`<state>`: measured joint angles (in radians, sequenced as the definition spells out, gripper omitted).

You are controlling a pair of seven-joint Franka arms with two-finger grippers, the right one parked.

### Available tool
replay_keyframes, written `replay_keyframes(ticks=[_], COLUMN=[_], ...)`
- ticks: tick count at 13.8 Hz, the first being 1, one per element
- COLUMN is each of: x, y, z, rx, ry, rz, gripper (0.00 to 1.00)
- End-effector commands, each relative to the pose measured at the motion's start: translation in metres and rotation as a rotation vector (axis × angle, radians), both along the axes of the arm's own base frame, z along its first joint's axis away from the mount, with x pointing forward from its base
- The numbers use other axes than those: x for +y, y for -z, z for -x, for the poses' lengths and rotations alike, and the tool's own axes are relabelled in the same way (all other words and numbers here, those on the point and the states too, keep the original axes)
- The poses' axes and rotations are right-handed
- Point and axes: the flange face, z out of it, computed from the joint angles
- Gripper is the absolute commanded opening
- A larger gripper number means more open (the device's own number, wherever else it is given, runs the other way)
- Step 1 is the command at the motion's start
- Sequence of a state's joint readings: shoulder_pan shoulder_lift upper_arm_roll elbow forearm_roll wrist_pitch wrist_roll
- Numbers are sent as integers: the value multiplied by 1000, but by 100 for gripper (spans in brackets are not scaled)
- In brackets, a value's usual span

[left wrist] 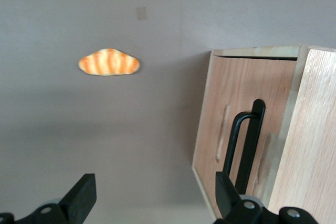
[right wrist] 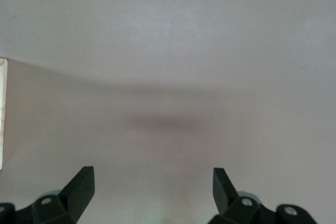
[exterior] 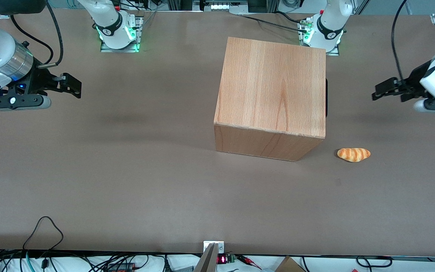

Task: Open top drawer with left arm
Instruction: 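Move the left gripper toward the black drawer handle of the wooden box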

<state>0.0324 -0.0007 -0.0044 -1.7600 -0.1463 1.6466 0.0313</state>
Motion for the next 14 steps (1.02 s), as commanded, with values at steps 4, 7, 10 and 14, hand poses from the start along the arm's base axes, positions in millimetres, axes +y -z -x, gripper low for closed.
replay_keyframes(ticks=[4, 7, 10, 14], x=[-36, -48, -58, -60], y=[66, 85, 105, 118], z=[7, 10, 13, 13], rx=[-11, 5, 12, 28], ry=[7, 7, 7, 9], rz=[114, 135, 149, 148], gripper=[100, 100, 100, 100])
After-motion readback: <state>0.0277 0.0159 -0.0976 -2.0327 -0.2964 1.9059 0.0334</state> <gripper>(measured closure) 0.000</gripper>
